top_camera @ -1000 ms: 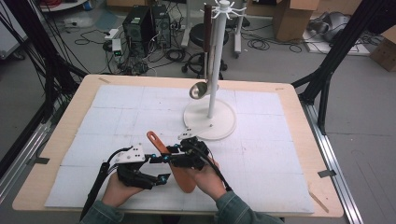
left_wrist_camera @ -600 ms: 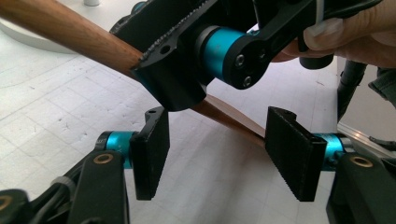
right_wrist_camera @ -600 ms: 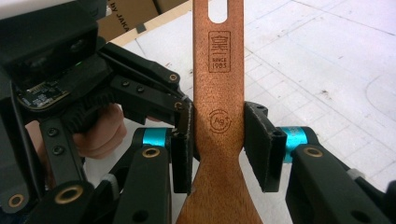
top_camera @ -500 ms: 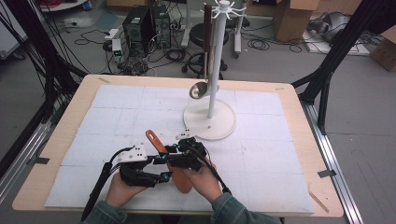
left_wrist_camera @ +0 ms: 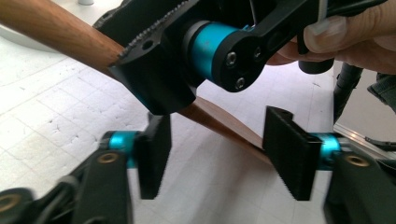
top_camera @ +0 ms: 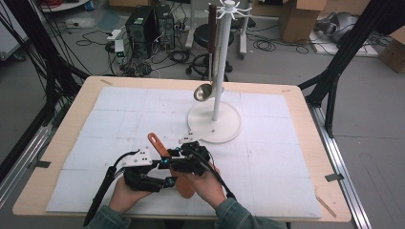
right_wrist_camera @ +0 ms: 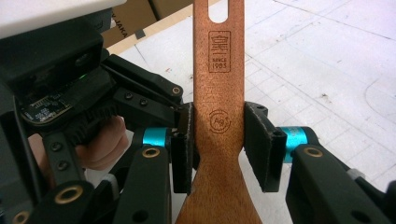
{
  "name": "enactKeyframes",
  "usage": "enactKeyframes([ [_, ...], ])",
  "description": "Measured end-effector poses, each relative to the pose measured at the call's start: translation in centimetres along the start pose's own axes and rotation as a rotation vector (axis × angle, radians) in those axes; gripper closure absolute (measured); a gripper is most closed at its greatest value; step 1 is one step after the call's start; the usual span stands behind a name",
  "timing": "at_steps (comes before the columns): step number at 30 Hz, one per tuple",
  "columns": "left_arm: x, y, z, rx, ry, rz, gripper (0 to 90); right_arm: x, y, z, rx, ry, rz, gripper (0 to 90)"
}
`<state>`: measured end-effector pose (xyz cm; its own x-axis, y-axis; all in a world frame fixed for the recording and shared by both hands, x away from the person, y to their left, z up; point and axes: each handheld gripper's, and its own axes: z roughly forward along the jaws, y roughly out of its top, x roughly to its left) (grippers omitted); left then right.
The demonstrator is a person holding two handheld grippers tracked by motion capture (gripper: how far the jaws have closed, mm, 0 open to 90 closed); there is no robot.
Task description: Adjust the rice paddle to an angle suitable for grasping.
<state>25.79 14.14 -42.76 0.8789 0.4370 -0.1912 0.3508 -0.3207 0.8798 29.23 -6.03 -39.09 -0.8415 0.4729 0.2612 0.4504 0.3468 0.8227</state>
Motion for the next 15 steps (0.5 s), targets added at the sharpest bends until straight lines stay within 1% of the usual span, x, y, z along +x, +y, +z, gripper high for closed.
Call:
enactKeyframes([
  [2,0.02,0.01,-0.02,0.0,0.005,0.0,50.0,0.1,0.01,-0.03,0.006,0.006,-0.003,64.9],
  [3,0.02,0.01,-0.01,0.004,0.012,0.003,51.1,0.14,0.0,0.0,0.008,0.011,-0.006,65.0],
  [7,0.0,-0.01,-0.05,0.008,0.019,0.009,55.6,0.17,-0.02,0.0,0.016,0.021,-0.011,64.7],
  [10,-0.01,0.02,-0.14,0.006,0.013,0.014,56.4,0.09,0.02,-0.06,0.018,0.031,-0.012,64.4],
  [13,-0.05,0.06,-0.25,-0.006,-0.001,0.02,58.5,-0.03,0.11,0.05,0.021,0.055,-0.012,62.8],
  [15,-0.08,0.05,-0.26,-0.007,-0.003,0.017,58.9,-0.08,0.18,0.17,0.03,0.066,-0.007,62.7],
])
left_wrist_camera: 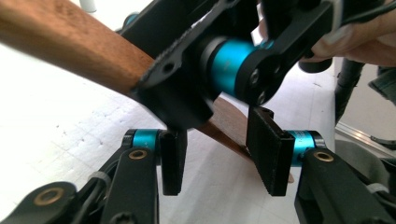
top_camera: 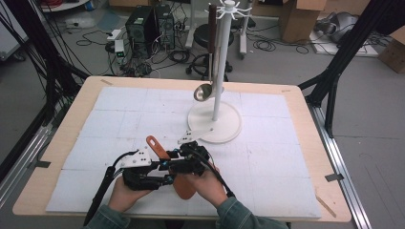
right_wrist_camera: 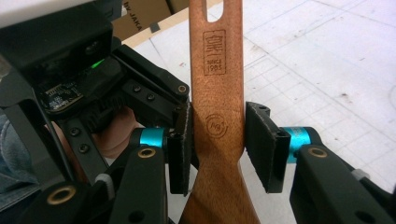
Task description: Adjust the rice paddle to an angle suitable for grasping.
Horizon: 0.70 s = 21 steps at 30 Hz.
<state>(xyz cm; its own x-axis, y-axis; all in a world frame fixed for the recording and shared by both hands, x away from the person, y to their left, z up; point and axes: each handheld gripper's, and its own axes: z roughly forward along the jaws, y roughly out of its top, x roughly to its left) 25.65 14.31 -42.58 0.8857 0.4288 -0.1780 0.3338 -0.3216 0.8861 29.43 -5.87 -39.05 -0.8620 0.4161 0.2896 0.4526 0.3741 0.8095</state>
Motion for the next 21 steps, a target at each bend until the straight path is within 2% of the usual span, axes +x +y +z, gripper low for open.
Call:
enactKeyframes([
  [9,0.0,0.0,-0.1,0.007,-0.013,0.019,59.1,-0.7,0.2,0.1,0.01,0.064,0.013,66.2],
  [16,0.2,0.1,-0.3,0.002,-0.006,0.014,58.8,-0.6,0.6,-0.9,-0.033,0.023,-0.009,67.3],
  [21,0.3,0.1,-0.2,0.006,-0.004,0.008,59.4,-0.6,0.8,-1.8,-0.073,0.025,0.001,68.0],
])
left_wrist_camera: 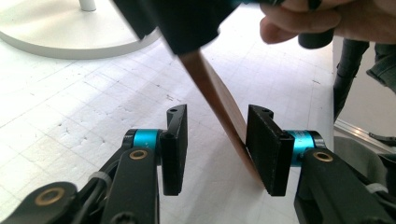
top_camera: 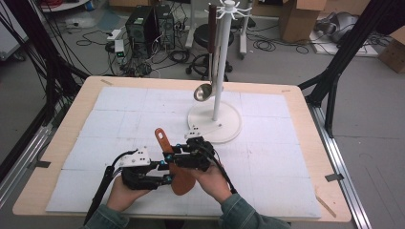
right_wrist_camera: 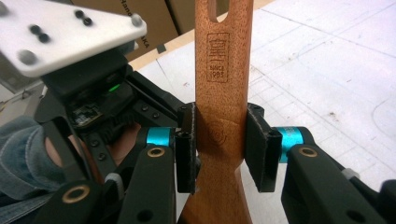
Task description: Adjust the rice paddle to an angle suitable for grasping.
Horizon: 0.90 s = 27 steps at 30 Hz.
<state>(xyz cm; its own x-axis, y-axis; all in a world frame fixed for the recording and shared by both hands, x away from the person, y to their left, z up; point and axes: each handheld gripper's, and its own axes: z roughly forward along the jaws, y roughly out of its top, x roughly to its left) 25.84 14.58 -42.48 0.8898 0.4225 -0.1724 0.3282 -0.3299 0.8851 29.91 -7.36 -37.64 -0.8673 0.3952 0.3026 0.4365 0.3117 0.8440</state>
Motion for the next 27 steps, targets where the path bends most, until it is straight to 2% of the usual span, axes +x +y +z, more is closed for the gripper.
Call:
enactKeyframes([
  [5,0.0,0.0,-0.1,-0.004,-0.013,0.0,62.4,0.0,0.0,-0.6,-0.006,0.011,0.001,68.7],
  [7,0.0,0.0,-0.1,0.007,-0.003,0.01,63.6,0.0,0.0,-0.8,-0.008,0.02,-0.006,69.9],
  [9,0.0,0.0,-0.2,0.012,-0.004,0.006,64.3,-0.1,0.0,-1.1,-0.013,0.047,-0.001,79.6],
  [12,0.0,0.0,-0.2,0.009,-0.003,0.014,64.9,-0.2,-0.1,-1.3,-0.013,0.05,-0.011,81.1],
  [15,0.0,0.0,-0.2,-0.005,-0.013,0.017,68.1,-0.1,-0.3,-1.1,0.009,0.067,-0.009,80.5],
  [18,0.0,0.1,-0.3,-0.002,-0.018,0.023,69.3,-0.1,-0.5,-0.5,0.036,0.064,-0.019,78.3],
  [22,-0.1,0.1,-0.5,-0.006,-0.028,0.036,69.8,-0.3,-0.5,-0.2,0.045,0.08,-0.007,74.8],
  [27,-0.1,0.1,-0.5,-0.009,-0.032,0.047,70.3,-0.1,-0.4,0.3,0.06,0.099,-0.022,71.0],
])
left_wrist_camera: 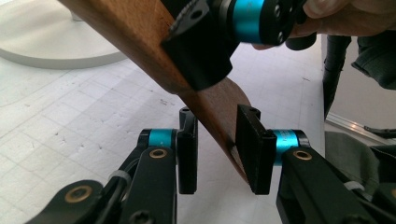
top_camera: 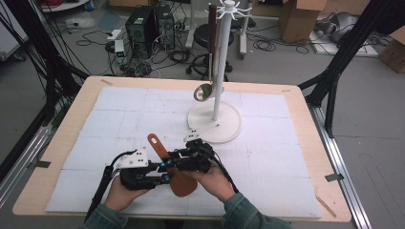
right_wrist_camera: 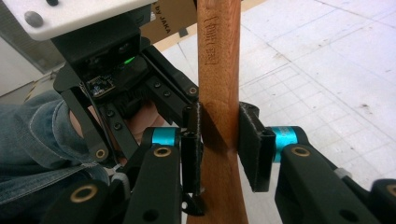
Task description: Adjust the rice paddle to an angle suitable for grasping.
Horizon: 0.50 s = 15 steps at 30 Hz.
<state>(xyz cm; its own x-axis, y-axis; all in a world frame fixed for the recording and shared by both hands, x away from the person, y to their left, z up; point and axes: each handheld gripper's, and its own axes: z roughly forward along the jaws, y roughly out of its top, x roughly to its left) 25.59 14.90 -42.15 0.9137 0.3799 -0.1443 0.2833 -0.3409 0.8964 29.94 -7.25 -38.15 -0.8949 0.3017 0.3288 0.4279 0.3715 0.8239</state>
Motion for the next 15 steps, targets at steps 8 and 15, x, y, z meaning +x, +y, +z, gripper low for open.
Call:
enactKeyframes([
  [8,-0.04,0.16,-0.07,0.008,0.0,0.006,70.5,0.19,0.2,0.51,0.023,0.026,-0.025,79.7],
  [15,0.14,0.19,-0.43,0.015,0.004,0.003,63.3,0.06,0.22,-0.19,0.008,0.036,-0.021,82.3],
])
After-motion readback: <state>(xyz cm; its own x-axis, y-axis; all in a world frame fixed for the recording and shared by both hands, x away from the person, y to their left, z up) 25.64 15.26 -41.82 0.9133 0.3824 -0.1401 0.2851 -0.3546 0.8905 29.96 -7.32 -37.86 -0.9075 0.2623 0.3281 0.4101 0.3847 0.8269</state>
